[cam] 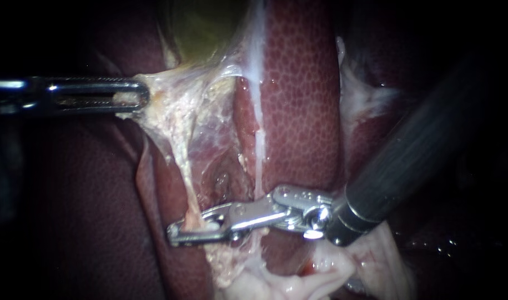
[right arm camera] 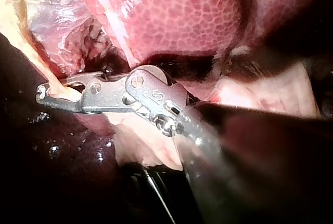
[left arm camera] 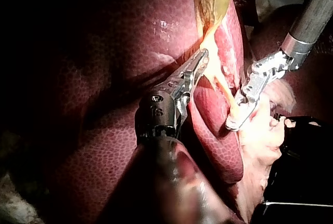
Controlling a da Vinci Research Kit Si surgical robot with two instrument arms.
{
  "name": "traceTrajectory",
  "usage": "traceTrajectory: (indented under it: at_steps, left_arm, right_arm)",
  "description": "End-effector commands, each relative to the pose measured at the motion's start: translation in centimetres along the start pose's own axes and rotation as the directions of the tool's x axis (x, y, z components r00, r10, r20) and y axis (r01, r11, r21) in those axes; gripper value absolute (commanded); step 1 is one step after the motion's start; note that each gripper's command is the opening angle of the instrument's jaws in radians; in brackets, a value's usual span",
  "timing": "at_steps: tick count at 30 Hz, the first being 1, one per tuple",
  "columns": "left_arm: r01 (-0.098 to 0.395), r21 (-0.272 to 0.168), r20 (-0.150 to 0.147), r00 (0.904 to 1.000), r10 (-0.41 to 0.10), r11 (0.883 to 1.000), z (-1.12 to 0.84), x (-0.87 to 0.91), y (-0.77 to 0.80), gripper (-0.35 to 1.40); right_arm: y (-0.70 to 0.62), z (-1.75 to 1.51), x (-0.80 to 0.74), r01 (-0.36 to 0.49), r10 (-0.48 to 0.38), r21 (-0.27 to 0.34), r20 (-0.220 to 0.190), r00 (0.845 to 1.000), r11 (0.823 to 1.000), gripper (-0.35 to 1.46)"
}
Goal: Going back first clip left tube
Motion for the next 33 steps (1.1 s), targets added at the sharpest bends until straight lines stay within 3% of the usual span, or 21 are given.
traceTrajectory:
  at_steps: [1,5,9,12,16,26,33]
  left_arm:
    - [0.0,0.001,0.0,1.0,0.0,1.0,0.0,0.0,0.0,-0.35]
    - [0.0,0.001,0.0,1.0,0.0,1.0,0.0,0.0,0.0,-0.35]
    - [0.0,0.001,0.0,1.0,0.0,1.0,0.0,0.0,0.0,-0.35]
    - [0.0,0.001,0.0,1.0,0.0,1.0,0.0,0.0,0.0,-0.35]
    - [-0.001,0.001,0.0,1.0,0.001,1.0,0.0,0.01,0.0,-0.35]
    - [0.0,0.0,0.0,1.0,0.0,1.0,-0.01,0.01,-0.01,-0.35]
    - [-0.001,0.001,0.0,1.0,0.001,1.0,-0.01,0.01,-0.01,-0.35]
  right_arm:
    - [0.0,0.0,0.0,-0.001,0.001,0.002,0.001,1.0,1.0,-0.35]
    - [0.0,0.0,0.0,0.001,-0.001,0.01,0.004,1.0,1.0,-0.34]
    - [0.01,0.03,0.03,-0.006,0.006,-0.012,-0.002,1.0,1.0,0.28]
    - [0.05,0.04,0.09,0.019,-0.02,-0.041,-0.009,1.0,0.999,0.52]
    - [0.08,0.0,0.18,0.046,-0.049,-0.09,-0.034,0.998,0.995,0.6]
    - [0.16,-0.4,0.27,0.092,-0.096,-0.107,-0.034,0.995,0.99,0.6]
    - [0.03,-0.69,0.32,0.125,-0.129,-0.105,-0.03,0.991,0.987,0.6]
